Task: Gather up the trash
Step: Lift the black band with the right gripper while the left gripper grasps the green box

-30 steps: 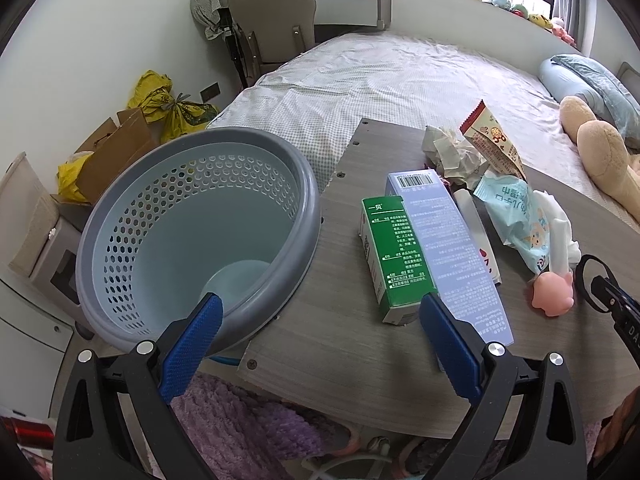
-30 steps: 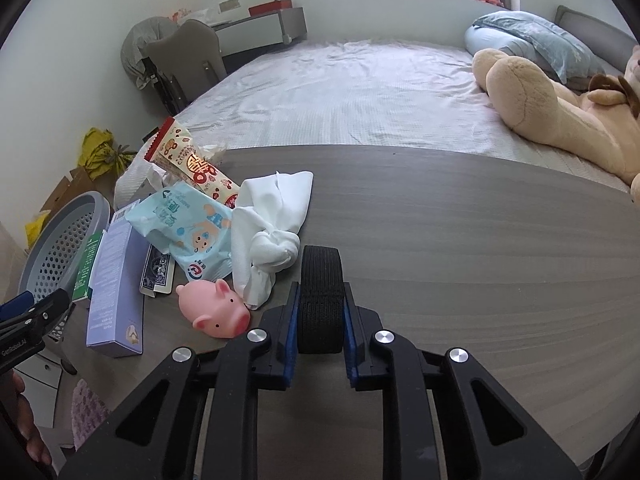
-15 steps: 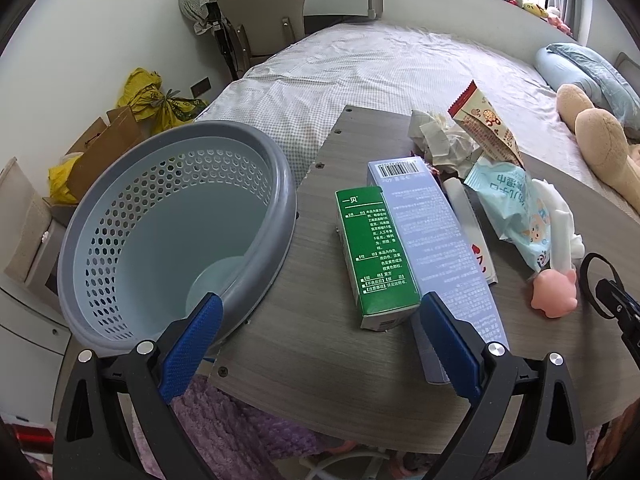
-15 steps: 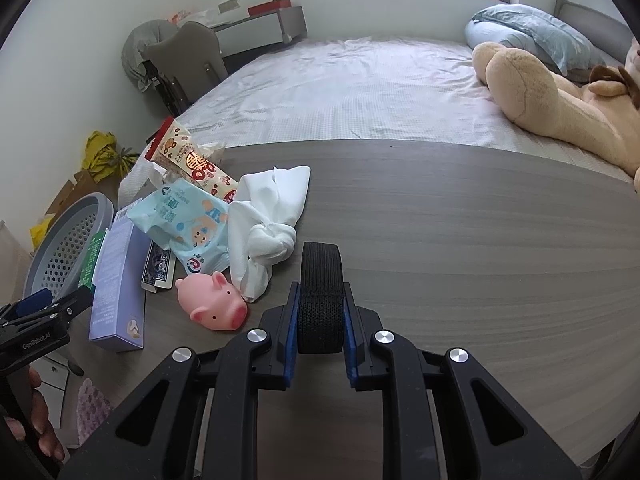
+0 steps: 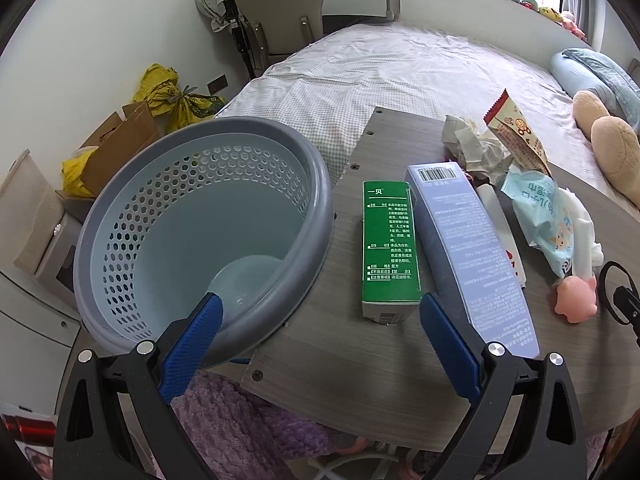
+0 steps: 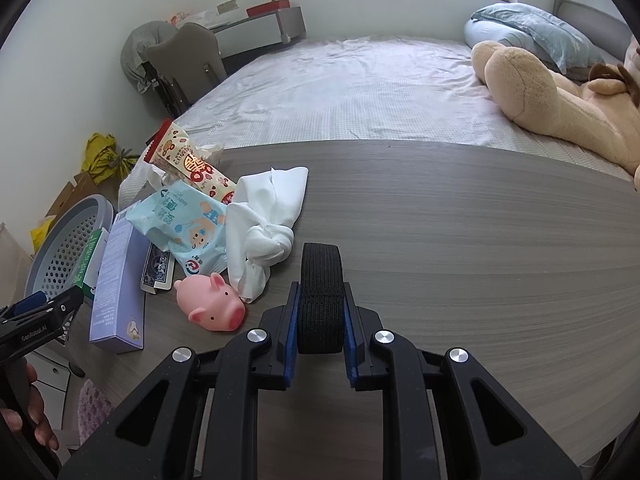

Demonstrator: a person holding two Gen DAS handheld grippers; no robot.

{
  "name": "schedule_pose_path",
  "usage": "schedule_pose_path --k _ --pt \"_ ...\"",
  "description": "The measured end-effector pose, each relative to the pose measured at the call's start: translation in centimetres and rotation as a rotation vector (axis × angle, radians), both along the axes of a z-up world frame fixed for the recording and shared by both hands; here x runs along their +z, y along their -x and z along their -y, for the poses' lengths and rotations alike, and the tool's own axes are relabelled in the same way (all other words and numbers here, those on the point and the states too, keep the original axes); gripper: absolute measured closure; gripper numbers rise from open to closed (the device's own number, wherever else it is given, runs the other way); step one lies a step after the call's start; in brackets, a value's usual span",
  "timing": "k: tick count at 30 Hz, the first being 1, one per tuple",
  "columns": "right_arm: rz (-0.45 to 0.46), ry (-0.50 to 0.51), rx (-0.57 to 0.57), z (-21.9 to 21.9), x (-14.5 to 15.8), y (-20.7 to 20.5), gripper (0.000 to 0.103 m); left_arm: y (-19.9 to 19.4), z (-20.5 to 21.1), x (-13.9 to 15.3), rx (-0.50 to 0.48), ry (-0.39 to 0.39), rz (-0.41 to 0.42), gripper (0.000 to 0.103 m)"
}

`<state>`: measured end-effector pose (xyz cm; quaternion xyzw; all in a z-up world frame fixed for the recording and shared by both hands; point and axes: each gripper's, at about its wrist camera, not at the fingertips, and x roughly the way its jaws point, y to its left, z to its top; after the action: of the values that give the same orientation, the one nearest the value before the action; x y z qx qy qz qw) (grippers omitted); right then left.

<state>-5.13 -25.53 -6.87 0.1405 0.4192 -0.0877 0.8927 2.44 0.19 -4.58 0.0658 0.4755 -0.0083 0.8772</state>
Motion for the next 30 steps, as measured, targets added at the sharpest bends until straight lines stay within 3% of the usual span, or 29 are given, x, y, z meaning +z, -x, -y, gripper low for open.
schedule_pose_path --k 25,30 --pt "-0.002 -0.005 -0.002 0.1 -0.2 0.1 0.084 -2.1 0.4 -0.5 -0.004 0.027 0.009 0.009" --pt "-0.002 -0.007 -0.007 0.3 -0.4 0.2 0.084 -2.5 0.7 -0.8 -0.012 0.004 0.022 0.009"
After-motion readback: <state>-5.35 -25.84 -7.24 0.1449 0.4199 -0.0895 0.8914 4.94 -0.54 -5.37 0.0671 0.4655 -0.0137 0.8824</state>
